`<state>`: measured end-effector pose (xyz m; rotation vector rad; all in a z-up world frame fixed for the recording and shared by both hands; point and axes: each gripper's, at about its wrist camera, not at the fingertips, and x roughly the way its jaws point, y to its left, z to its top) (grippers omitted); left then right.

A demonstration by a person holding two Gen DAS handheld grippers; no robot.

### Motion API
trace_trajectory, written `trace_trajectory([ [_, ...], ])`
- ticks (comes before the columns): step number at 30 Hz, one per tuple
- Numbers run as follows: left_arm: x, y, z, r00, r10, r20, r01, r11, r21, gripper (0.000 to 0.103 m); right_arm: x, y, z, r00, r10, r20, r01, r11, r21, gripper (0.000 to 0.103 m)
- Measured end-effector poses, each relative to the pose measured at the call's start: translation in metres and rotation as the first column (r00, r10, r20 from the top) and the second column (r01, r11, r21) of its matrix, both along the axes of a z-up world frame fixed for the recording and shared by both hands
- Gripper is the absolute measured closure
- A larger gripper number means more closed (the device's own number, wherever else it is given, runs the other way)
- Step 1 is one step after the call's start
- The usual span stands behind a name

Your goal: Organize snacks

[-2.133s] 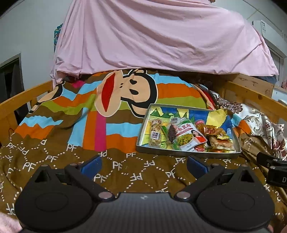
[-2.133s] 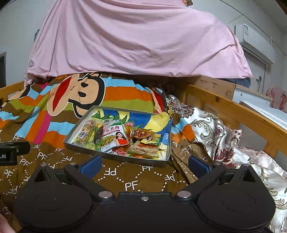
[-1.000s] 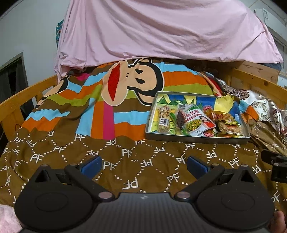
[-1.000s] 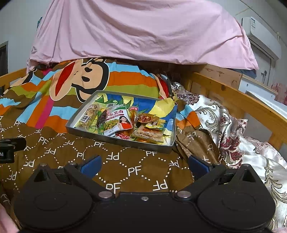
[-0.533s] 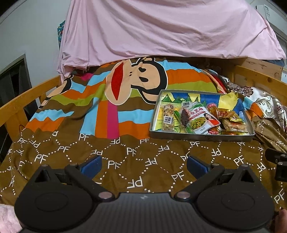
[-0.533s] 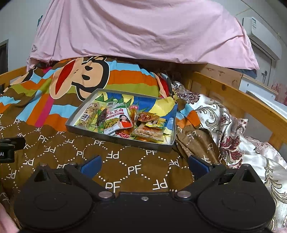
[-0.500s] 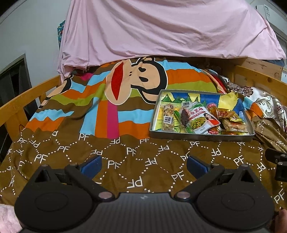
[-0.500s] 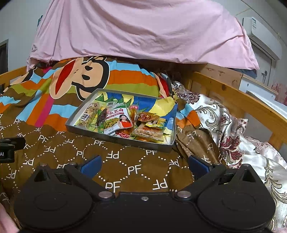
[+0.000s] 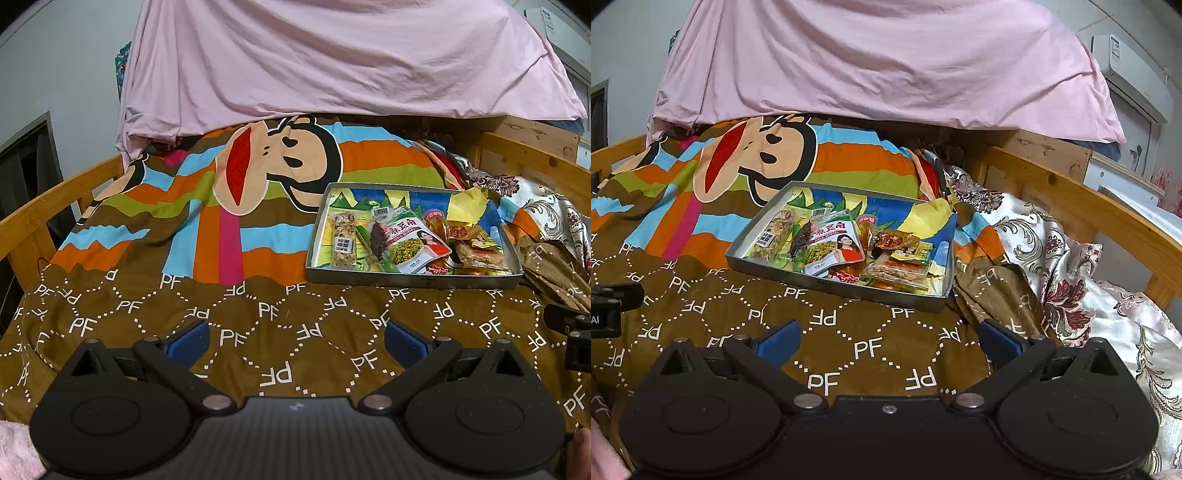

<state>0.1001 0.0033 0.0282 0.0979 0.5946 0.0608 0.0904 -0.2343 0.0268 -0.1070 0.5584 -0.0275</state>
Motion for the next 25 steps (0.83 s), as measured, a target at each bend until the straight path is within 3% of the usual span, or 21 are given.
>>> trace_trajectory([
  [25,0.0014,0.0032,-0.0036,1.000,-0.022,-0.019,0.021,1.000,-0.013,0.000,0.0006,0.0006,-0.0005,1.000,0.000,-0.004,0.000,1.000,0.000,0.001],
])
